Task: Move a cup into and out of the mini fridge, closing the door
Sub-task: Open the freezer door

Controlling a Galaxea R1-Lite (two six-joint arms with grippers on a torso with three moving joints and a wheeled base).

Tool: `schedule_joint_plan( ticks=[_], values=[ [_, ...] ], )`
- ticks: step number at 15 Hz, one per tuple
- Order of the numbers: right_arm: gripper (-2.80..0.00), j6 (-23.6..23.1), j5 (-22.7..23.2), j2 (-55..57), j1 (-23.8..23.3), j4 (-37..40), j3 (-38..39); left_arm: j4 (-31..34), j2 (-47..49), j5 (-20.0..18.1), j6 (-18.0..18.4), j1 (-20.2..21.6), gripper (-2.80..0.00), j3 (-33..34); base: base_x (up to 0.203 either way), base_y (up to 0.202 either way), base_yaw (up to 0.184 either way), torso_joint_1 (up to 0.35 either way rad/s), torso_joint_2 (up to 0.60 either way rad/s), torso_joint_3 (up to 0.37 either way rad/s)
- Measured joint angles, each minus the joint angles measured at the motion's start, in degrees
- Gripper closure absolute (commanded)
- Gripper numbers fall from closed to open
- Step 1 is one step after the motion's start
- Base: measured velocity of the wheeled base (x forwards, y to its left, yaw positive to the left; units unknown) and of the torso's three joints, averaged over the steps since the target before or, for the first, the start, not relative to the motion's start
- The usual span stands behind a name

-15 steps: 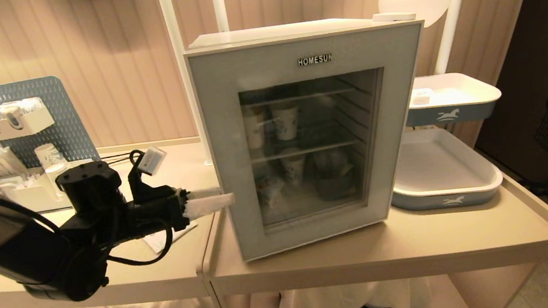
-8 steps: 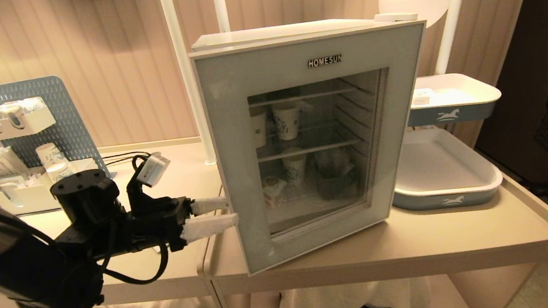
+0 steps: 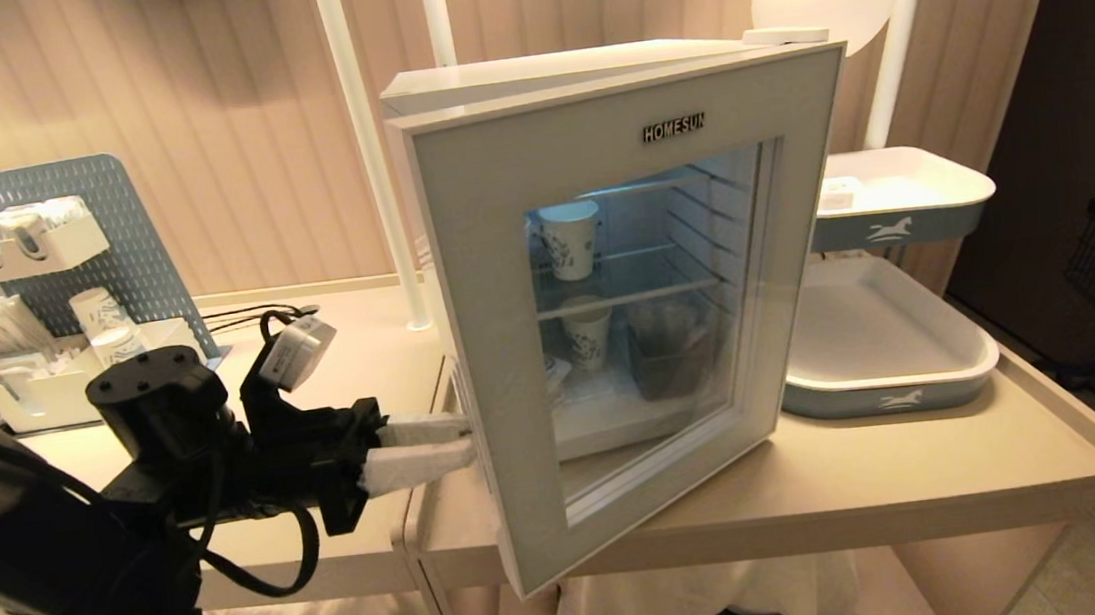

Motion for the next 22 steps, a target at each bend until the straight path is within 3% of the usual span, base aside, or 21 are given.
schedule_joint_plan(
  ticks=[6,11,14,16,22],
  values=[
    [0.00,-0.02,-0.02,0.00,0.00,0.00,0.00,0.33,5.79,-0.05,-0.06,5.20,0.00,-4.27,0.000,0.000,0.000,0.000,0.00,0.000],
    [0.00,0.00,-0.02,0.00,0.00,0.00,0.00,1.34,10.43,1.65,-1.62,6.01,0.00,-7.95,0.000,0.000,0.000,0.000,0.00,0.000],
    [0.00,0.07,-0.01,0.00,0.00,0.00,0.00,3.27,10.96,7.77,-4.69,2.51,0.00,-8.65,0.000,0.000,0.000,0.000,0.00,0.000],
    [0.00,0.05,0.00,0.00,-0.02,-0.01,0.00,5.14,10.15,11.47,-4.80,0.10,0.00,-8.62,0.000,0.000,0.000,0.000,0.00,0.000],
    [0.00,0.08,-0.01,0.00,-0.01,0.00,0.00,6.01,3.28,12.07,-4.74,-5.84,0.00,-4.24,0.000,0.000,0.000,0.000,0.00,0.000]
  ],
)
